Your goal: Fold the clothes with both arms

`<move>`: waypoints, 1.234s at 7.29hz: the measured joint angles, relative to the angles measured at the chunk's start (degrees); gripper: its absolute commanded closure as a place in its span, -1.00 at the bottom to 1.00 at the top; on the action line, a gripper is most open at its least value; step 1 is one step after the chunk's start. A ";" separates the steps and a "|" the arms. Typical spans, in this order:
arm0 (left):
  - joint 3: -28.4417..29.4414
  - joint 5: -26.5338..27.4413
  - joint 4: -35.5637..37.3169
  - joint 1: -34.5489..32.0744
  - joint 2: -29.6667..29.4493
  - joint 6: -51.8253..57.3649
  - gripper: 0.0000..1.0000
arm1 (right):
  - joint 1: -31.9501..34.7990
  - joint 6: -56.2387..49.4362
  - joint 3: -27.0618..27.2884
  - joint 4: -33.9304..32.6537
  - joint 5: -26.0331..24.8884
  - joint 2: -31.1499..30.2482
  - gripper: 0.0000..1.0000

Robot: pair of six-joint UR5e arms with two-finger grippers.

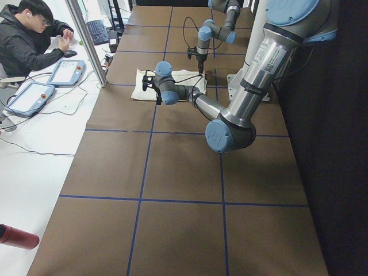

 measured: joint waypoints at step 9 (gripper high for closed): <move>0.17 0.17 -0.47 0.24 -0.08 -0.29 -1.00 | 1.33 -3.38 -0.85 -5.42 0.58 0.34 -1.00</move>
